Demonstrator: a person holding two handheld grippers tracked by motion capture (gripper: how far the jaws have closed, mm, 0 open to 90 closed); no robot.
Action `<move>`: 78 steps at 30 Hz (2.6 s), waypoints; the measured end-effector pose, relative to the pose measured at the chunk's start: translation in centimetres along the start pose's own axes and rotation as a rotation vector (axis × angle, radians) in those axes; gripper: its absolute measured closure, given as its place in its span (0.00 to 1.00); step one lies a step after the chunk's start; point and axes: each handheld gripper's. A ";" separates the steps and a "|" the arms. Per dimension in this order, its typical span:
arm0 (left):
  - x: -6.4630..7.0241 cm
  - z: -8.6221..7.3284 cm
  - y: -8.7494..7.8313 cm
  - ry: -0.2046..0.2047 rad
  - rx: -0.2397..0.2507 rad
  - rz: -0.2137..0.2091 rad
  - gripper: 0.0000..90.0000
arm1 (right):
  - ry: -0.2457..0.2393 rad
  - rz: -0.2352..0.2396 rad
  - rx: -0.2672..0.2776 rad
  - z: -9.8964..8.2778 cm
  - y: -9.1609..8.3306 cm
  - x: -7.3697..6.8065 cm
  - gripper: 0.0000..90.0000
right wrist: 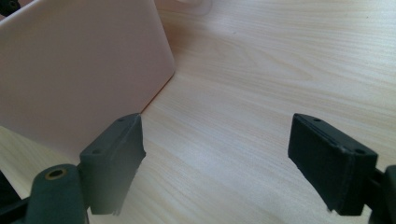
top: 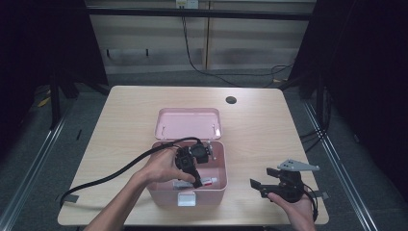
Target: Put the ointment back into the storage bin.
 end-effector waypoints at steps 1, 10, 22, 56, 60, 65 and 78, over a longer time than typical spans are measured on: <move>0.0 0.0 0.1 -0.009 0.004 -0.005 0.79 | 0.000 0.001 -0.001 0.0 0.0 0.0 0.20; -0.2 -0.1 1.0 -0.011 -0.018 -0.020 0.79 | -0.003 -0.003 0.000 0.0 0.0 0.0 0.20; -0.9 -0.5 2.1 -0.033 -0.029 -0.054 0.79 | -0.003 -0.004 -0.003 0.0 0.0 0.0 0.20; -1.6 -0.6 5.3 -0.031 -0.132 -0.105 0.79 | -0.004 -0.001 -0.001 0.0 0.0 0.0 0.20; -1.7 -0.6 5.5 -0.041 -0.126 -0.115 0.78 | -0.003 -0.001 -0.003 0.0 0.0 0.0 0.20; -1.8 -0.6 5.6 -0.042 -0.127 -0.121 0.78 | -0.004 -0.002 -0.001 0.0 0.0 0.0 0.20; -2.1 -0.5 5.1 -0.071 -0.129 -0.075 0.64 | -0.002 -0.002 -0.002 0.0 0.0 0.0 0.20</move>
Point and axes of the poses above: each handheld gripper's, and its own axes: y roughly forward along the jaws, z roughly out of its top, x roughly to its right, and after that the axes turned 2 degrees about -z, right-handed
